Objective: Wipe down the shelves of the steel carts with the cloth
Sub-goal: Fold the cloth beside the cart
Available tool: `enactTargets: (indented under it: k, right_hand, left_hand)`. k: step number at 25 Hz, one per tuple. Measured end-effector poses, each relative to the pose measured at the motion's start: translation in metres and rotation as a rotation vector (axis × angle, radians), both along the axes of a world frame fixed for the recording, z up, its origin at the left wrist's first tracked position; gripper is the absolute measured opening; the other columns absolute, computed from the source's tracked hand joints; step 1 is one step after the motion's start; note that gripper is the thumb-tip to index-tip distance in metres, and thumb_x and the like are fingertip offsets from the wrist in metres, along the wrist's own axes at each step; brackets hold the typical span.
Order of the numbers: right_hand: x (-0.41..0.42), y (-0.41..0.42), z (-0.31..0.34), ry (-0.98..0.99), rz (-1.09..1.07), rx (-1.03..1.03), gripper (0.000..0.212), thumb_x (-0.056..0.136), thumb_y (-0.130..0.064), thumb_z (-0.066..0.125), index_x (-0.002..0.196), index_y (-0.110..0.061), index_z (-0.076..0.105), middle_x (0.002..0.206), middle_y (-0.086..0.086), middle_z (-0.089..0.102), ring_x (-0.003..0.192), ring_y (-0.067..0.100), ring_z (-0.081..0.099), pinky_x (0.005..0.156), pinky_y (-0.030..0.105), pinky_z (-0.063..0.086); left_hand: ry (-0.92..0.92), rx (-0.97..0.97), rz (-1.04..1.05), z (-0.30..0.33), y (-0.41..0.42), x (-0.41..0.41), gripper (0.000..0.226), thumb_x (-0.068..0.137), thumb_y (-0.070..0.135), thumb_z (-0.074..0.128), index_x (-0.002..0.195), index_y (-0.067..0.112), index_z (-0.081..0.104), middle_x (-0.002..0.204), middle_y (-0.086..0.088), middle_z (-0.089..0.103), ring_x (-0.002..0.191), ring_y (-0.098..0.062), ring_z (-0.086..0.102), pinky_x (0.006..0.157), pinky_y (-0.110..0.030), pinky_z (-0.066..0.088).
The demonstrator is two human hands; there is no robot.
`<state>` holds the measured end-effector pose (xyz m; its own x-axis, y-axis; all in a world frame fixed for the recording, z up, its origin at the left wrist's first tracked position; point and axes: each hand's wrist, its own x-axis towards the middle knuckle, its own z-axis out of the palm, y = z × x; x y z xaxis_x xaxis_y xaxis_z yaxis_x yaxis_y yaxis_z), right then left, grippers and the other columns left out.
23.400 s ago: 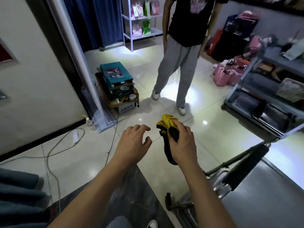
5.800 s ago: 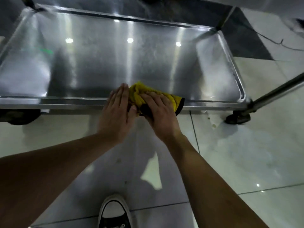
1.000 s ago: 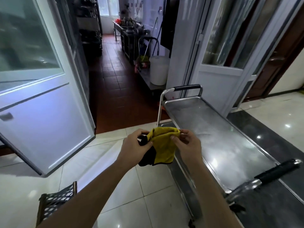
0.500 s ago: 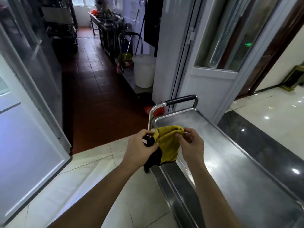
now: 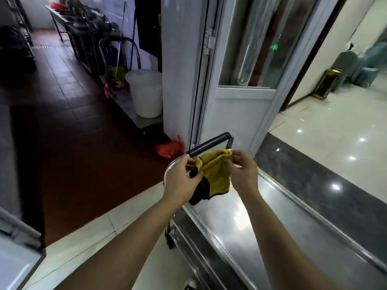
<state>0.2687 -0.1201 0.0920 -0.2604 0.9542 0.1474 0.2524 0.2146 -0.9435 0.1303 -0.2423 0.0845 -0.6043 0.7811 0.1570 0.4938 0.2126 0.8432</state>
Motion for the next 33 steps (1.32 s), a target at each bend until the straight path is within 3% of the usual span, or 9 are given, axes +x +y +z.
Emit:
enactTargets:
  k: [2,7,10,15,18,21,25,29,33]
  right_hand:
    - [-0.017,0.037,-0.011,-0.071,-0.043,0.020,0.015,0.094,-0.024,0.070,0.109,-0.027,0.069,0.104,0.000,0.067,0.097,0.017,0.063,0.080,0.033,0.055]
    - [-0.067,0.132,-0.042,-0.125,-0.101,-0.069,0.013,0.095,-0.028,0.069,0.107,-0.031,0.065,0.088,-0.008,0.065,0.082,0.011,0.065,0.059,0.020,0.047]
    - [-0.096,0.183,-0.060,-0.178,-0.134,-0.100,0.020,0.095,-0.029,0.068,0.114,-0.026,0.066,0.091,-0.009,0.065,0.080,0.008,0.063,0.059,0.018,0.044]
    - [-0.149,0.245,-0.083,-0.244,-0.095,-0.094,0.023,0.094,-0.029,0.067,0.117,-0.026,0.065,0.098,-0.008,0.070,0.090,0.016,0.067,0.061,0.016,0.042]
    - [-0.172,0.254,-0.110,-0.586,0.195,0.062,0.043,0.099,-0.034,0.055,0.141,-0.031,0.048,0.112,0.000,0.073,0.106,0.027,0.066,0.081,0.034,0.050]
    - [-0.175,0.245,-0.135,-0.789,0.283,0.247,0.044,0.102,-0.031,0.047,0.146,-0.027,0.044,0.132,0.001,0.066,0.128,0.024,0.054,0.103,0.038,0.037]
    - [-0.170,0.239,-0.142,-0.769,0.265,0.295,0.039,0.104,-0.034,0.046,0.142,-0.029,0.053,0.146,-0.006,0.055,0.140,0.015,0.044,0.114,0.032,0.032]
    - [-0.161,0.227,-0.127,-0.733,0.152,0.273,0.041,0.096,-0.028,0.059,0.137,-0.029,0.057,0.136,-0.006,0.063,0.126,0.020,0.055,0.106,0.038,0.041]
    - [-0.142,0.205,-0.102,-0.665,-0.021,0.227,0.038,0.093,-0.024,0.059,0.131,-0.028,0.062,0.125,-0.004,0.068,0.117,0.022,0.059,0.101,0.040,0.043]
  left_hand:
    - [0.001,-0.045,0.011,-0.006,0.036,-0.016,0.033,0.086,0.037,0.077,0.110,0.028,0.056,0.108,0.009,0.068,0.101,-0.015,0.065,0.085,-0.039,0.056]
    - [-0.072,-0.107,0.025,-0.032,0.136,-0.057,0.032,0.087,0.034,0.076,0.109,0.026,0.054,0.108,0.006,0.066,0.099,-0.016,0.064,0.077,-0.031,0.054]
    - [-0.105,-0.190,0.050,-0.047,0.190,-0.074,0.031,0.088,0.033,0.074,0.110,0.024,0.054,0.108,0.003,0.066,0.098,-0.022,0.065,0.080,-0.038,0.057]
    - [-0.132,-0.246,0.127,-0.068,0.250,-0.120,0.028,0.091,0.034,0.070,0.110,0.027,0.051,0.104,0.003,0.064,0.099,-0.025,0.064,0.074,-0.033,0.049]
    - [0.015,-0.476,0.105,-0.091,0.264,-0.147,0.047,0.096,0.032,0.062,0.139,0.028,0.042,0.134,-0.008,0.054,0.122,-0.033,0.053,0.095,-0.045,0.048]
    - [0.227,-0.579,-0.089,-0.108,0.267,-0.152,0.042,0.103,0.026,0.048,0.144,0.035,0.047,0.159,-0.002,0.033,0.143,-0.029,0.031,0.109,-0.049,0.036]
    - [0.379,-0.564,-0.211,-0.110,0.272,-0.161,0.031,0.102,0.031,0.042,0.129,0.028,0.057,0.140,0.000,0.053,0.130,-0.024,0.042,0.103,-0.043,0.037]
    - [0.481,-0.523,-0.338,-0.098,0.275,-0.164,0.030,0.099,0.034,0.044,0.125,0.024,0.054,0.128,-0.002,0.057,0.117,-0.027,0.050,0.098,-0.041,0.038]
    - [0.440,-0.553,-0.532,-0.086,0.273,-0.160,0.032,0.096,0.032,0.047,0.126,0.025,0.058,0.133,-0.004,0.057,0.122,-0.030,0.052,0.101,-0.044,0.042]
